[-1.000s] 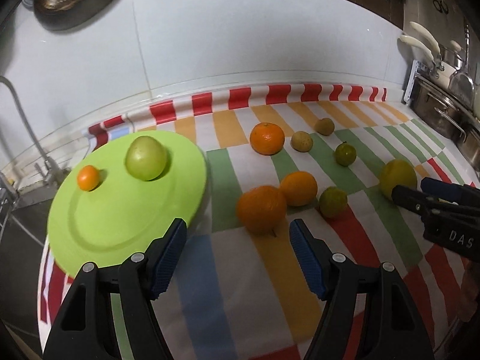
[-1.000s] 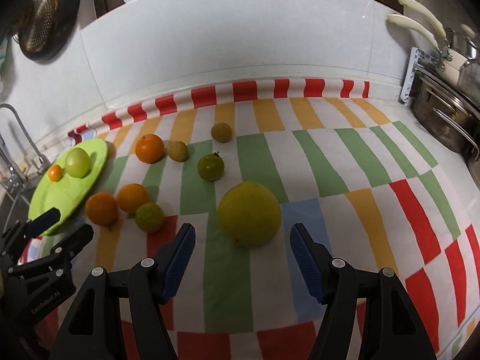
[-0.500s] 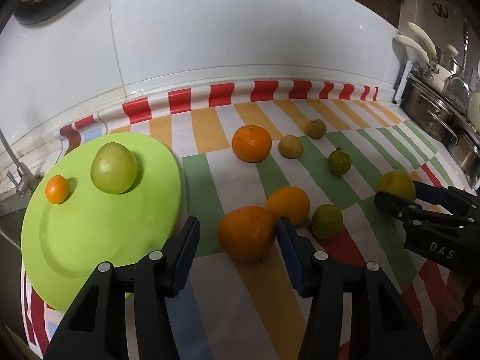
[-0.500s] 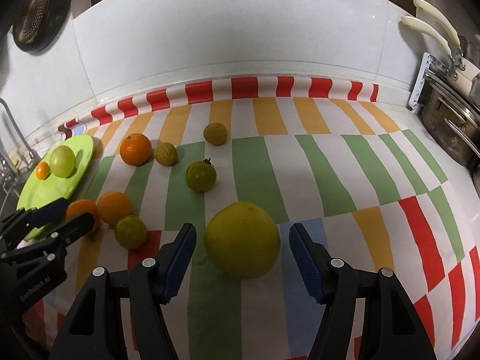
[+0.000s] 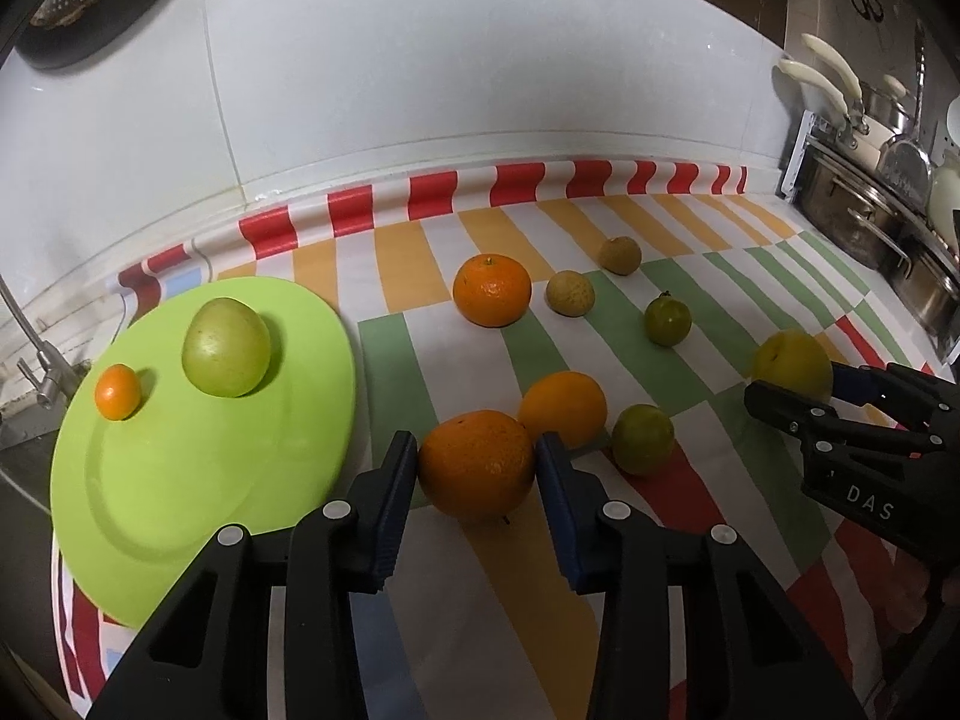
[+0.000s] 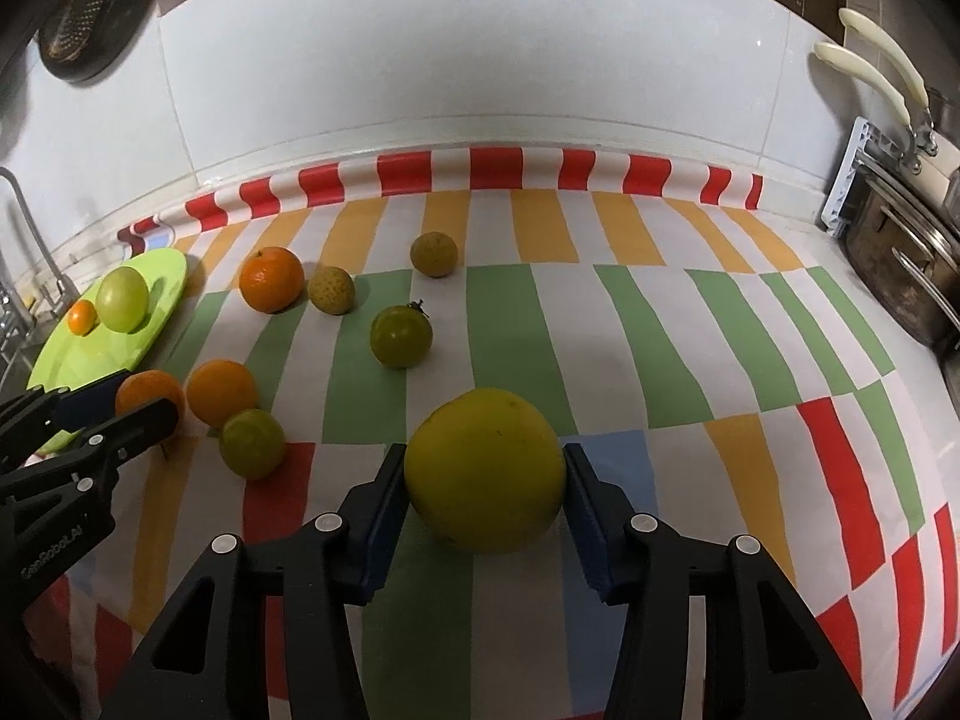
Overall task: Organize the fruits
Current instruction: 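Grasp the large orange with the left tool while the right tool grasps the yellow fruit, then carry the orange and yellow fruit onto the green plate and release both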
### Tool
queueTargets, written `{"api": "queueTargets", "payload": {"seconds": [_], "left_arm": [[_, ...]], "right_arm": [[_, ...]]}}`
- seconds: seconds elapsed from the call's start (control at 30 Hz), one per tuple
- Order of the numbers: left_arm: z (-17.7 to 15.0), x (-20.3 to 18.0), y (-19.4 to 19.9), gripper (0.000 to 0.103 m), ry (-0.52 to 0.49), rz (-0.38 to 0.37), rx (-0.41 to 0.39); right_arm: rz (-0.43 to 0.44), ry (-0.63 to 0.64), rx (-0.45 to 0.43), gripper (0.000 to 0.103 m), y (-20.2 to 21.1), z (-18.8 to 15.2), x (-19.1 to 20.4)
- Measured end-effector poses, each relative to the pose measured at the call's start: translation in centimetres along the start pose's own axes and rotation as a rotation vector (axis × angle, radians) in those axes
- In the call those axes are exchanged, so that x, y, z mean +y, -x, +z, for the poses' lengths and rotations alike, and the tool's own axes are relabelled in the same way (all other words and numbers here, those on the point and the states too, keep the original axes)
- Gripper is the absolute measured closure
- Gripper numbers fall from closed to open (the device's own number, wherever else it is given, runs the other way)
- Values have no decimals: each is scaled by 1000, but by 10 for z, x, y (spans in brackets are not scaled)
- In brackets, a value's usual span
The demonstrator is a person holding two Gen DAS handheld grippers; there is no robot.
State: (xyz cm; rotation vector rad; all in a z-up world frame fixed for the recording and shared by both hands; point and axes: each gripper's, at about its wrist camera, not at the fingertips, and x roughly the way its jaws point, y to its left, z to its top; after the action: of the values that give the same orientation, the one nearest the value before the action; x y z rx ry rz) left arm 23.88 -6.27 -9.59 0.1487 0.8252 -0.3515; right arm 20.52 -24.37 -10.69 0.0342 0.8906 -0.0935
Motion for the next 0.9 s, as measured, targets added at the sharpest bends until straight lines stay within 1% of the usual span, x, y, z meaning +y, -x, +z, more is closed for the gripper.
{"api": "queueTargets", "payload": {"seconds": [0.23,0.5,0.9], "left_arm": [[2,2,26,63,18,-14,-38],[-1,5,65,63,43,8,-93],[-24,14,119,63,88,38,-146]], "right_arm": [[30,13,-40,53,22,3,8],[79,54,-103,53,58,5,28],[145,120,-173,53,106,-6,58]]}}
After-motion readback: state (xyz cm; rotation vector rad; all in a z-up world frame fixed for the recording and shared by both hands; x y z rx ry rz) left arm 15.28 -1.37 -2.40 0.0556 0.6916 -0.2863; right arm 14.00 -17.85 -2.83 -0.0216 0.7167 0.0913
